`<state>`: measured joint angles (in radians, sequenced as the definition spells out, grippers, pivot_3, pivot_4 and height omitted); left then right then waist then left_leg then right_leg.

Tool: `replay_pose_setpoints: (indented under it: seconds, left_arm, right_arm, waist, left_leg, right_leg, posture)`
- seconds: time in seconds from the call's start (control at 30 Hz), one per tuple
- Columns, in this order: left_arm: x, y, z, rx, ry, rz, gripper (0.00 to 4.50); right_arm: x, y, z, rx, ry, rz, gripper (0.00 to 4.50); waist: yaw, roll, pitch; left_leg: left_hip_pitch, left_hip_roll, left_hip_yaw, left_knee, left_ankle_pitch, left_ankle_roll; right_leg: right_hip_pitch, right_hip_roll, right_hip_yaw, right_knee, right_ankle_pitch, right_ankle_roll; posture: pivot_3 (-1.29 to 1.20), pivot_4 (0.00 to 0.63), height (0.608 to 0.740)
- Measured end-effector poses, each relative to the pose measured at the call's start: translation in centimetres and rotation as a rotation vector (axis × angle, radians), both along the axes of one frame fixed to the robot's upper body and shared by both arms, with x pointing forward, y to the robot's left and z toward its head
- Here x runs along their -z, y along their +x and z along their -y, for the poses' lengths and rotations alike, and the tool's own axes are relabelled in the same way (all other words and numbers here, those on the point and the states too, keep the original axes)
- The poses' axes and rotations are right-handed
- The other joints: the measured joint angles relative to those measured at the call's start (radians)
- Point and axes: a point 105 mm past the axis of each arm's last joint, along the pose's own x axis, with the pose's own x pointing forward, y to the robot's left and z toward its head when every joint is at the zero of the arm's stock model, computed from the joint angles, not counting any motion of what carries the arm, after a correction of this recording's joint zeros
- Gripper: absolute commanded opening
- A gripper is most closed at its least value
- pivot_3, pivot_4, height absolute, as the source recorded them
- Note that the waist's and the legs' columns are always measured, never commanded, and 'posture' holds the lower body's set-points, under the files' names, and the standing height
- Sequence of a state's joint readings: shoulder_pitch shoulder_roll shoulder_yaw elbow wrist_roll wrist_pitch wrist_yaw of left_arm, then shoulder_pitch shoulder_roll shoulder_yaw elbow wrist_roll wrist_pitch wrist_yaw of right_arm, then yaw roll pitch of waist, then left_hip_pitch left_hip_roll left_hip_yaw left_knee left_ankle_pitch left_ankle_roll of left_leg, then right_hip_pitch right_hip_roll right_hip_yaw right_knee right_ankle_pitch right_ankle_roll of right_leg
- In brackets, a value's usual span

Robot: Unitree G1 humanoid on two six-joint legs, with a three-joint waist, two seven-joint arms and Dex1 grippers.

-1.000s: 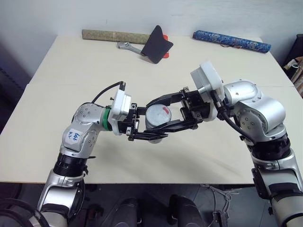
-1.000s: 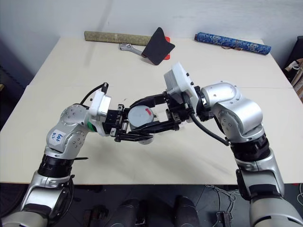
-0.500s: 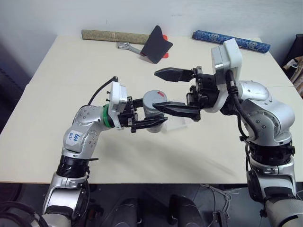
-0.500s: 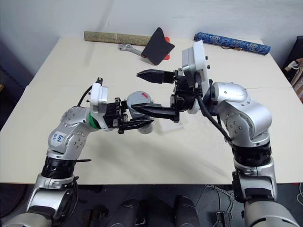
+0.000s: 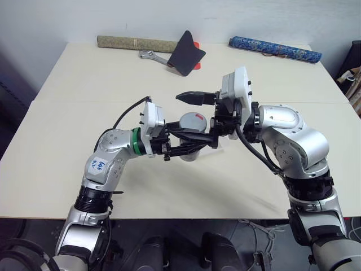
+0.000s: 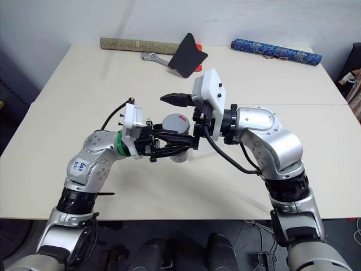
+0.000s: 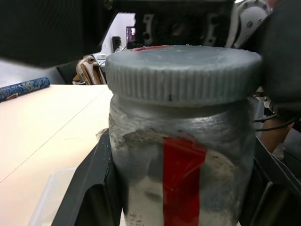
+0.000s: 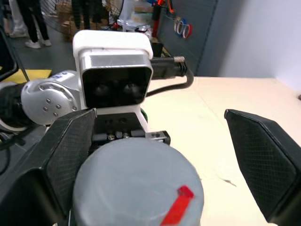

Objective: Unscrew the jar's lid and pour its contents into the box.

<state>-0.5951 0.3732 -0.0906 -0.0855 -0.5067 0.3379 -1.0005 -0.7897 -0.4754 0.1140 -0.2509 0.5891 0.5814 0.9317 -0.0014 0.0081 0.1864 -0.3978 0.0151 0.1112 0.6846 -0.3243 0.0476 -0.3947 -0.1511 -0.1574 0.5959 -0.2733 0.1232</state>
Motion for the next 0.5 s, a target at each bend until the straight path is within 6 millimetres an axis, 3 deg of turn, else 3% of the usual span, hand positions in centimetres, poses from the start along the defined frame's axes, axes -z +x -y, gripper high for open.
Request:
replay_pose_setpoints:
  seconds: [0.27,0.5]
  left_arm:
    - [0.1,-0.3,-0.2,0.007,0.011,0.008,2.40]
    - [0.1,-0.2,-0.5,-0.004,0.013,0.015,2.40]
  right_arm:
    - [0.3,0.0,0.1,-0.057,0.014,-0.039,4.46]
    - [0.4,0.2,2.1,-0.063,0.020,-0.079,4.46]
  waist:
    - [0.001,0.000,0.000]
    - [0.001,0.000,0.000]
  left_leg:
    - [0.000,0.000,0.000,0.000,0.000,0.000]
    - [0.000,0.000,0.000,0.000,0.000,0.000]
  right_leg:
    - [0.000,0.000,0.000,0.000,0.000,0.000]
    - [0.000,0.000,0.000,0.000,0.000,0.000]
  posture:
    - [0.00,0.150,0.740]
    - [0.00,0.150,0.740]
